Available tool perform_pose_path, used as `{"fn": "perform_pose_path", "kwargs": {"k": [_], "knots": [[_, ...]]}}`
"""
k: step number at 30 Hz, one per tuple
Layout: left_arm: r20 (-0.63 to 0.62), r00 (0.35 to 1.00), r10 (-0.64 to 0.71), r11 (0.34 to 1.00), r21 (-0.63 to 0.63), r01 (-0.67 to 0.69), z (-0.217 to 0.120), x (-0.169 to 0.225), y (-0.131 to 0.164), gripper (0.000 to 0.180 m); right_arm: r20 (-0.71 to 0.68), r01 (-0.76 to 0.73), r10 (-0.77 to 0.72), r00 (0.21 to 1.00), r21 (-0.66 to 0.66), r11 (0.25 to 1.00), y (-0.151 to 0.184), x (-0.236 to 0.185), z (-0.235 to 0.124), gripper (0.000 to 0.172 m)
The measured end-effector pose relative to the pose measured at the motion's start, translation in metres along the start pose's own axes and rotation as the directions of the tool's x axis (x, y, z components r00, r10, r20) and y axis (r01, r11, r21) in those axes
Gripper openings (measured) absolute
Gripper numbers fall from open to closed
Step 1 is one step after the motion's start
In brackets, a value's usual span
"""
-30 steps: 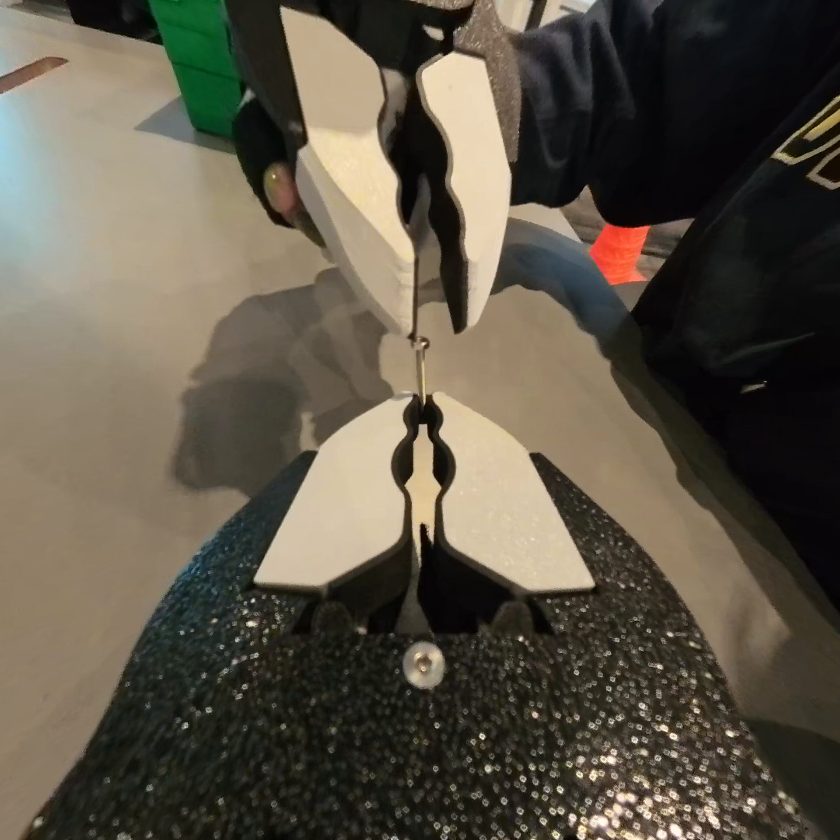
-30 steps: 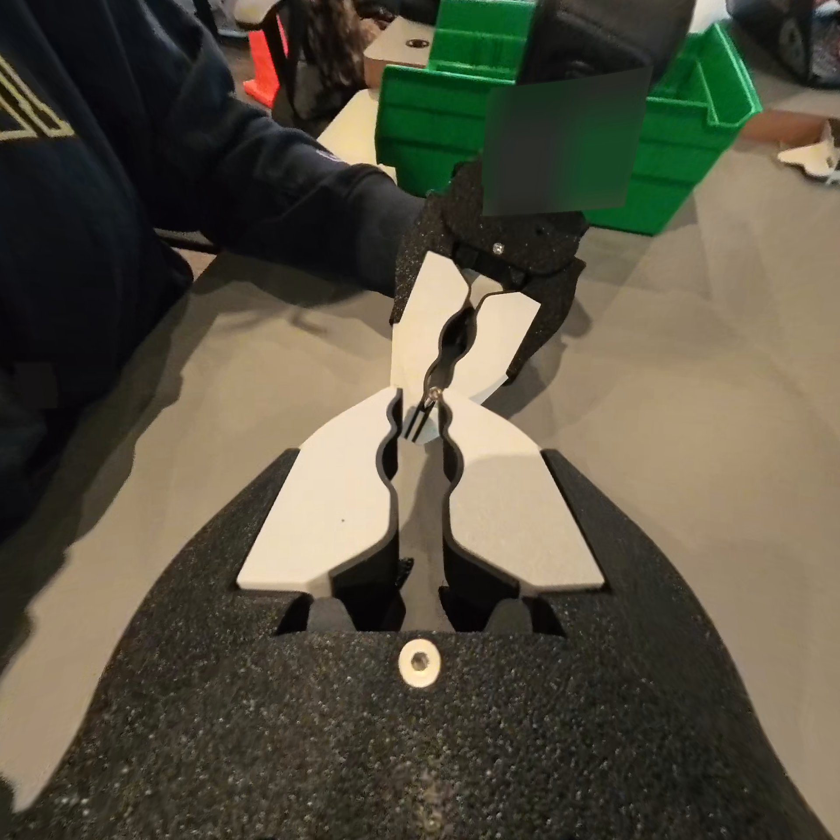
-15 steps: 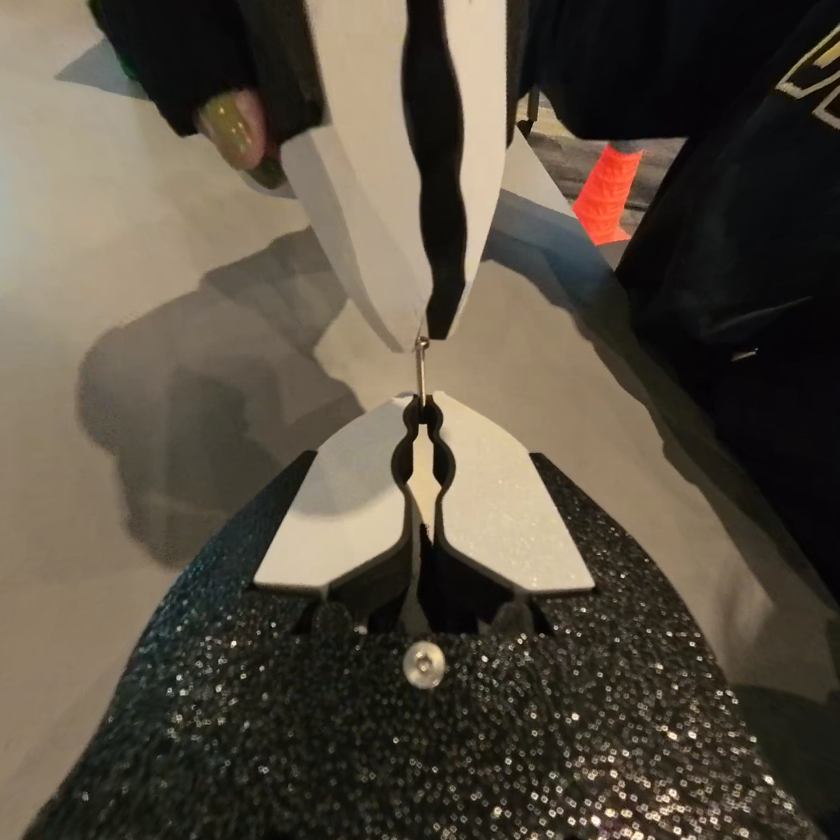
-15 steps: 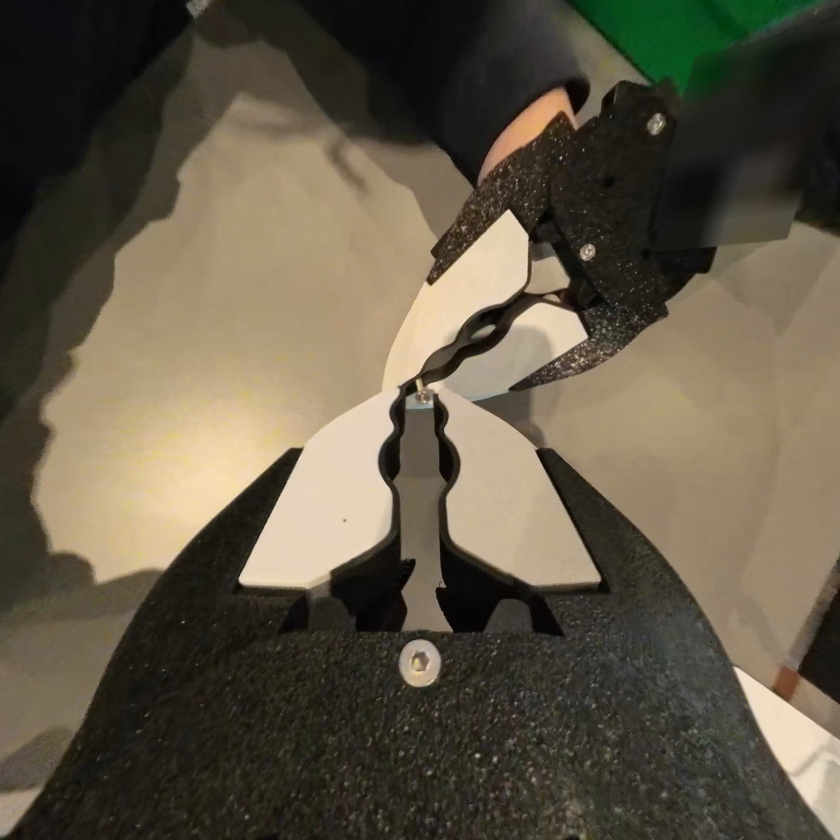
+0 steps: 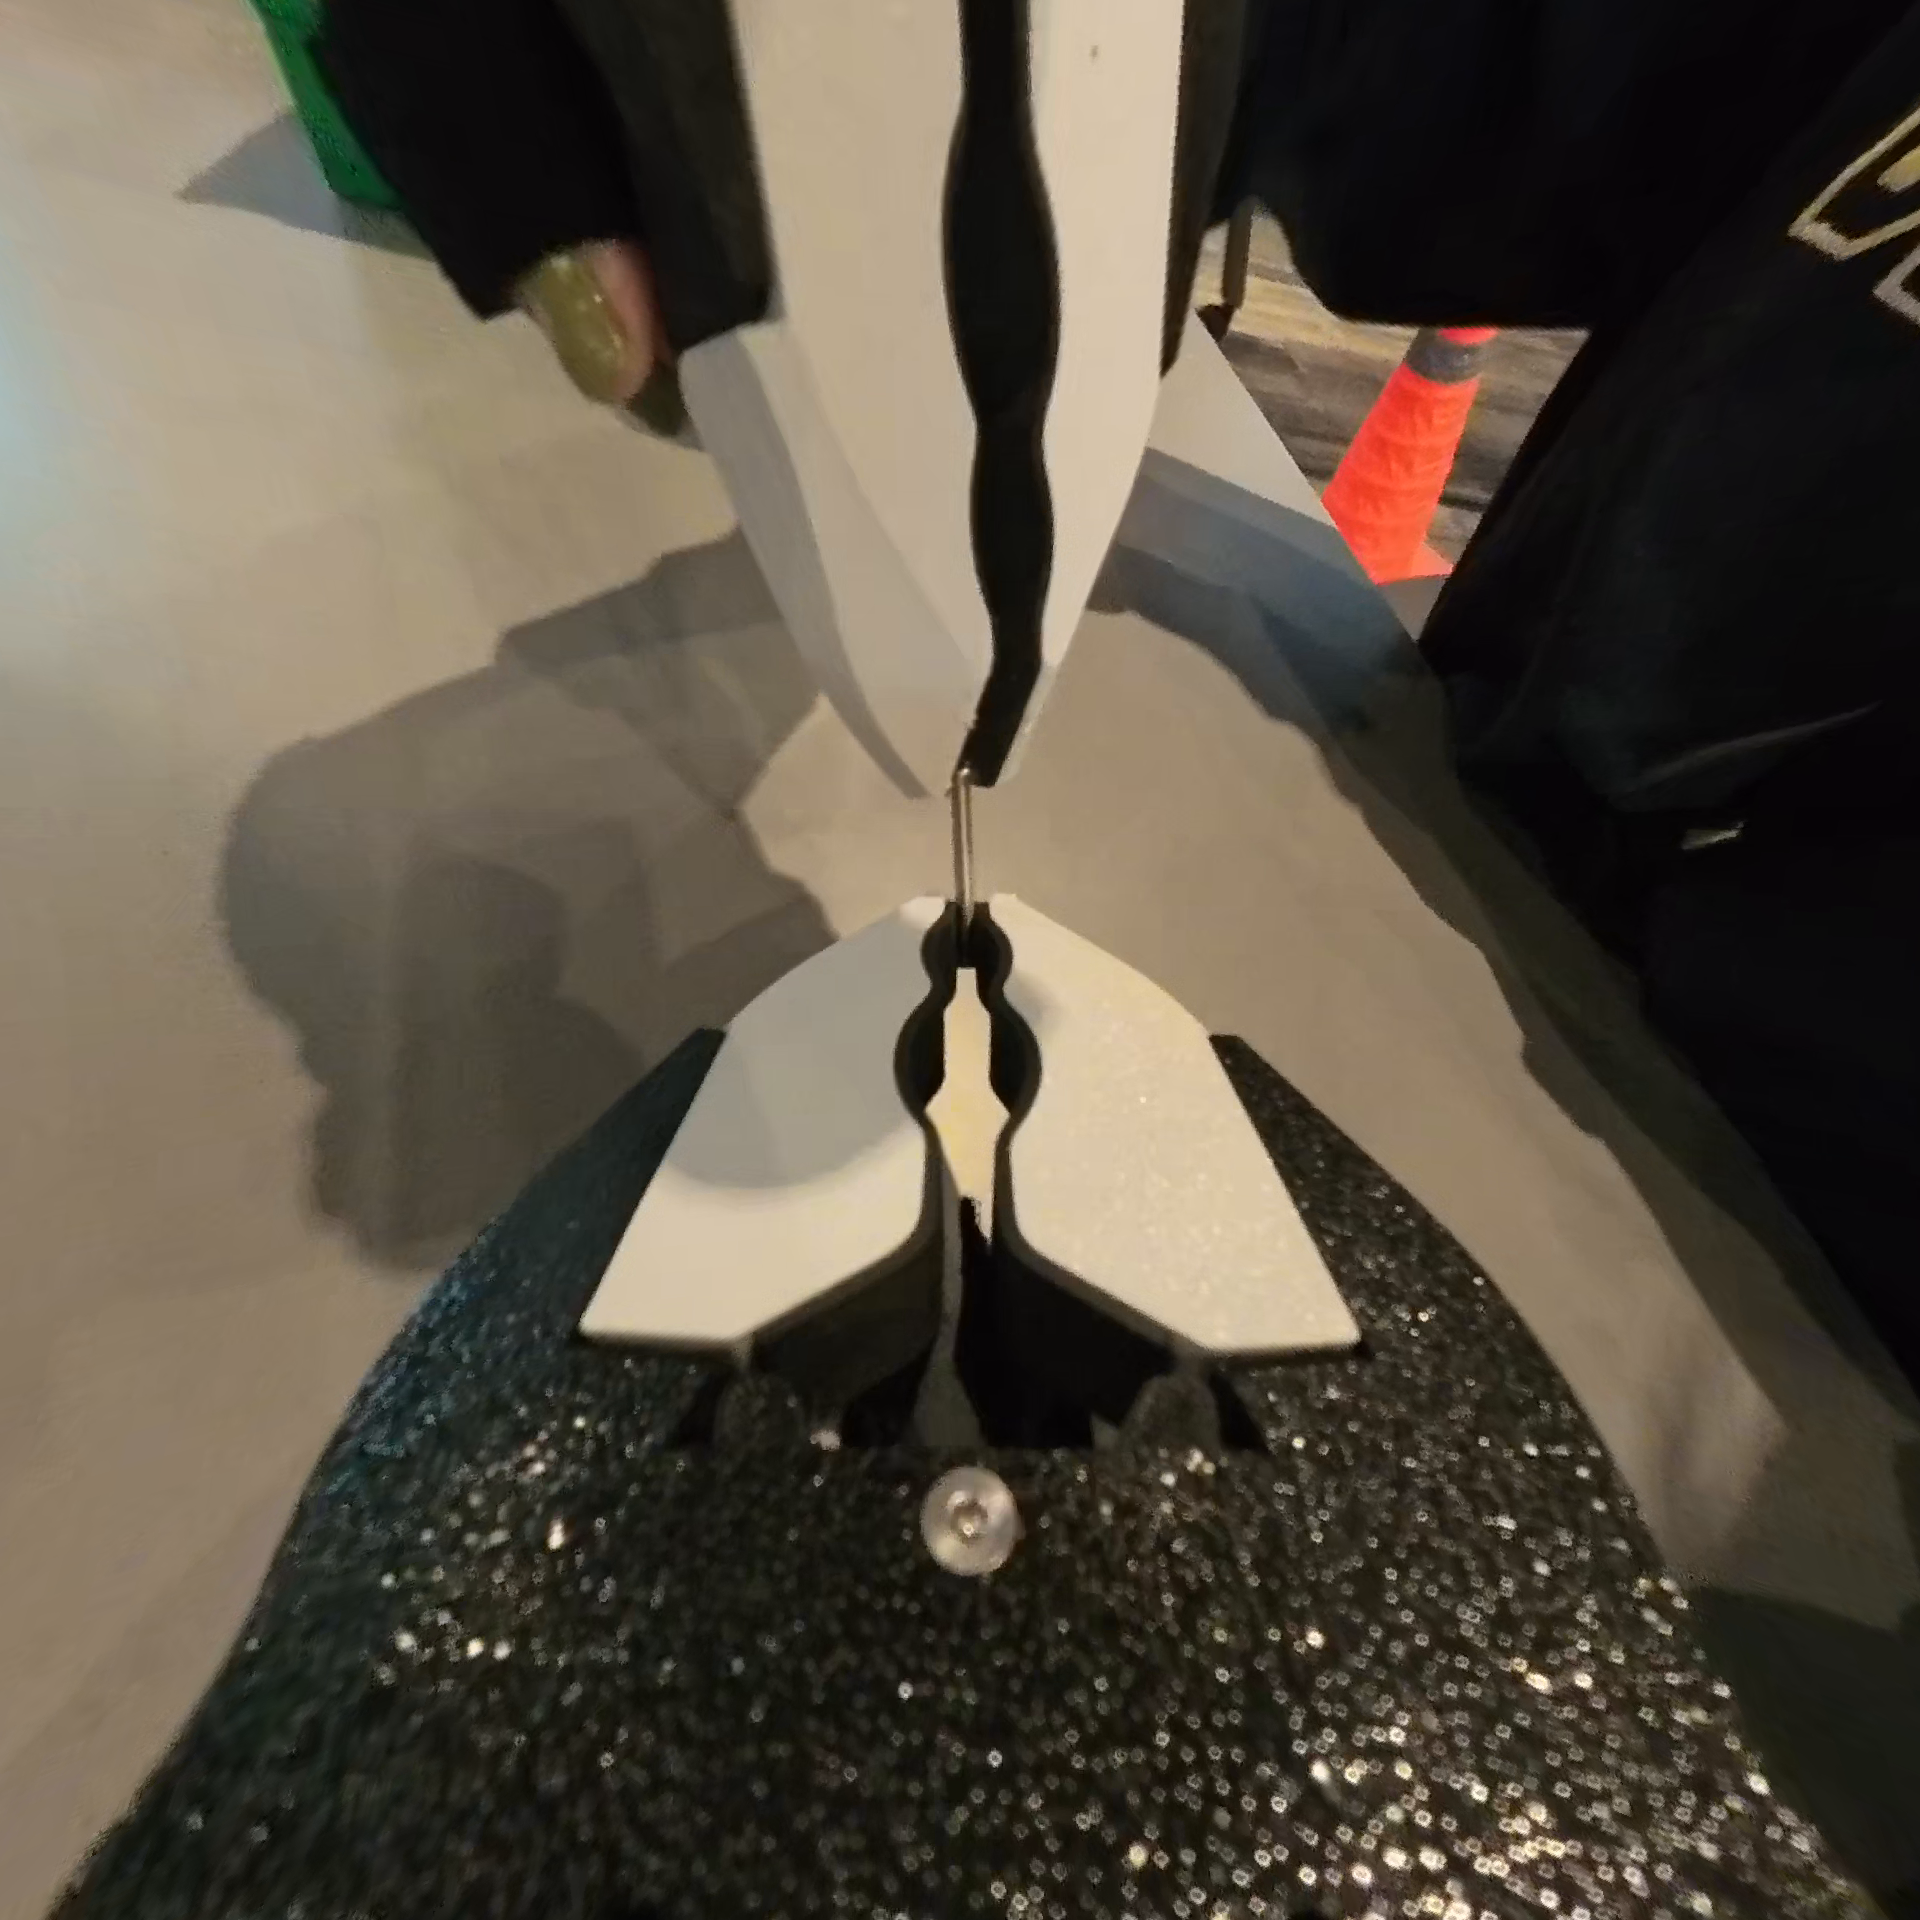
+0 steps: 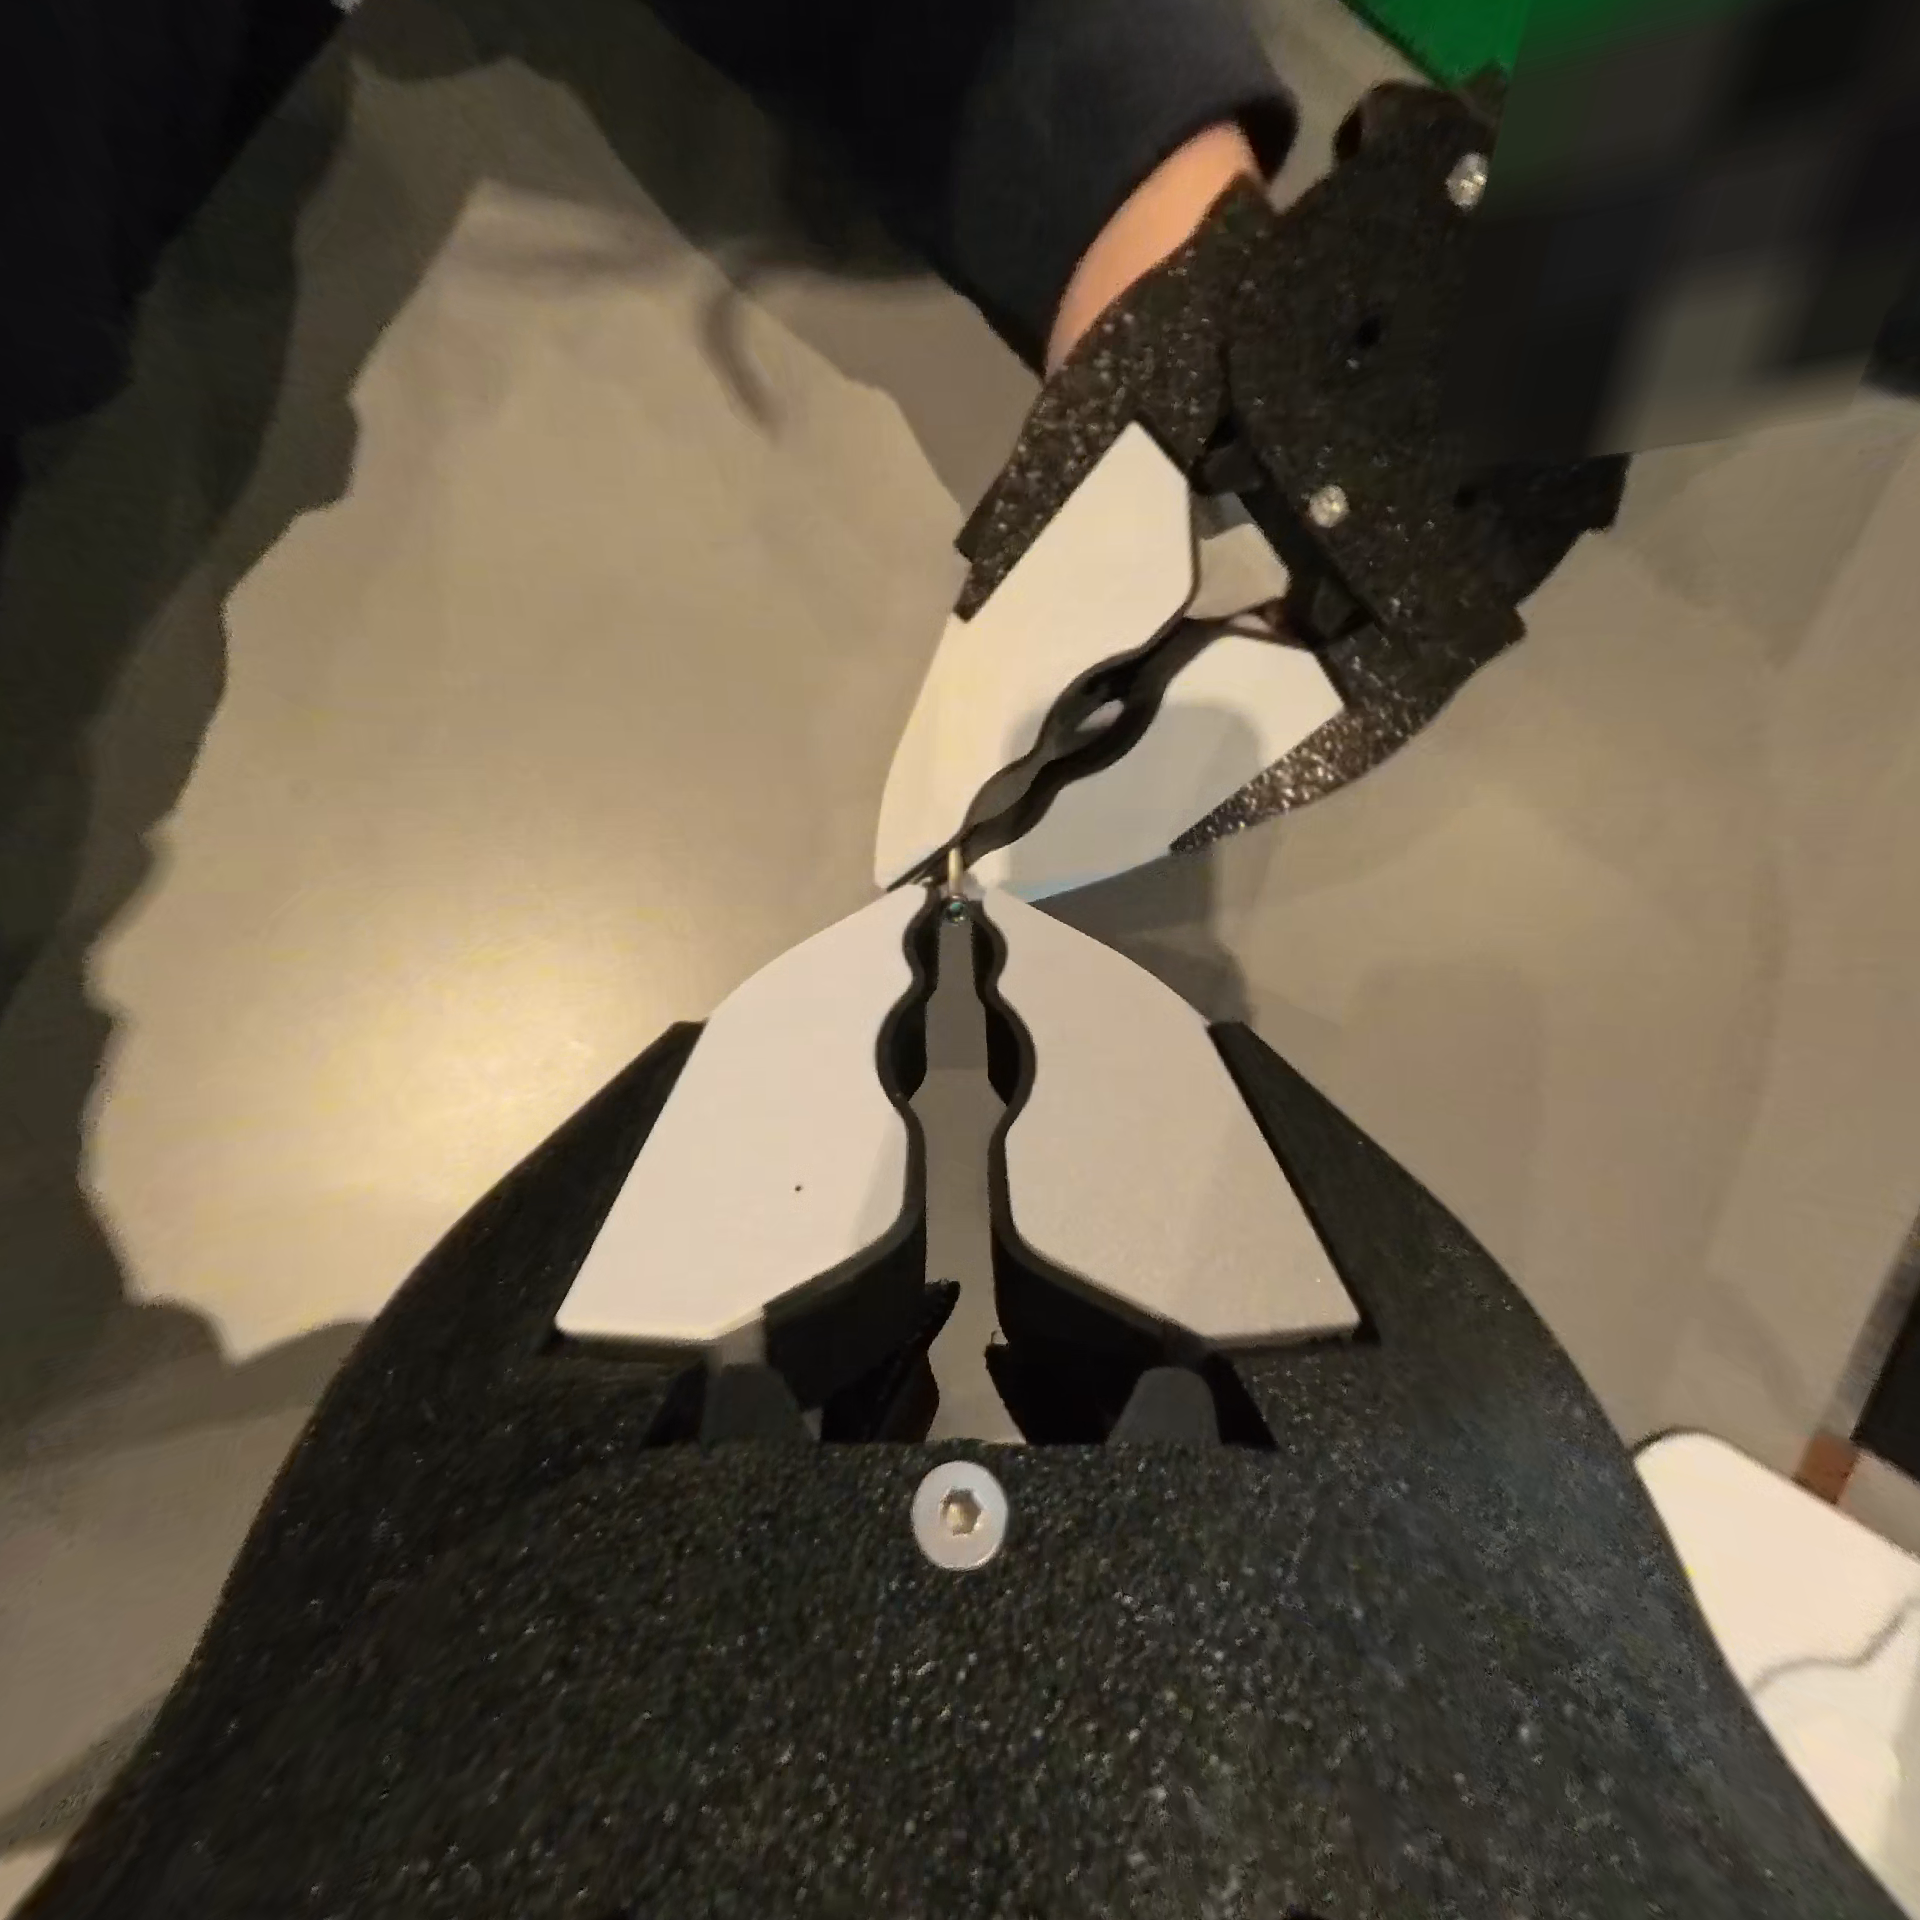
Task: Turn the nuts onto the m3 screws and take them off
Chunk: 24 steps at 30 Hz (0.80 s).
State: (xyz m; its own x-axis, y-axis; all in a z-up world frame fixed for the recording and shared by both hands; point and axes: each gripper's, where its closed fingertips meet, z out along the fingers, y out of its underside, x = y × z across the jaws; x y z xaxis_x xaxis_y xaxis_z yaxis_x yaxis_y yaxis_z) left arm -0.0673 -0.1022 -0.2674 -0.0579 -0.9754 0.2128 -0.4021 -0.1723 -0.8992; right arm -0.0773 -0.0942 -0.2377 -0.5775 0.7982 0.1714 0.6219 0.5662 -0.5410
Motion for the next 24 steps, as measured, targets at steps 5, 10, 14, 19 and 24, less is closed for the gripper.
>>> {"fn": "perform_pose_path", "kwargs": {"k": [5, 10, 14, 19, 24], "knots": [[0.030, 0.999, -0.013, 0.999, 0.040, 0.012, -0.004, -0.005, -0.004, 0.002, -0.110, -0.179, 0.187, 0.976, 0.074, 0.981, -0.002, 0.008, -0.003, 0.005], [0.050, 0.999, -0.013, 0.999, 0.041, 0.011, -0.004, -0.007, -0.004, 0.002, -0.155, -0.430, 0.456, 0.876, 0.177, 0.885, -0.002, 0.011, -0.002, 0.005], [0.058, 0.998, -0.006, 1.000, 0.018, 0.005, -0.002, -0.007, -0.002, 0.002, -0.119, -0.648, 0.683, 0.720, 0.235, 0.724, -0.001, 0.008, -0.001, 0.005], [0.046, 0.999, 0.004, 1.000, 0.005, -0.004, -0.001, -0.005, 0.000, 0.002, -0.102, -0.542, 0.579, 0.809, 0.251, 0.802, -0.007, 0.002, -0.003, 0.038], [0.000, 1.000, 0.017, 1.000, -0.007, -0.017, 0.000, 0.002, 0.001, 0.002, -0.144, -0.098, 0.117, 0.983, 0.134, 0.986, -0.004, -0.006, -0.009, 0.032]]}}
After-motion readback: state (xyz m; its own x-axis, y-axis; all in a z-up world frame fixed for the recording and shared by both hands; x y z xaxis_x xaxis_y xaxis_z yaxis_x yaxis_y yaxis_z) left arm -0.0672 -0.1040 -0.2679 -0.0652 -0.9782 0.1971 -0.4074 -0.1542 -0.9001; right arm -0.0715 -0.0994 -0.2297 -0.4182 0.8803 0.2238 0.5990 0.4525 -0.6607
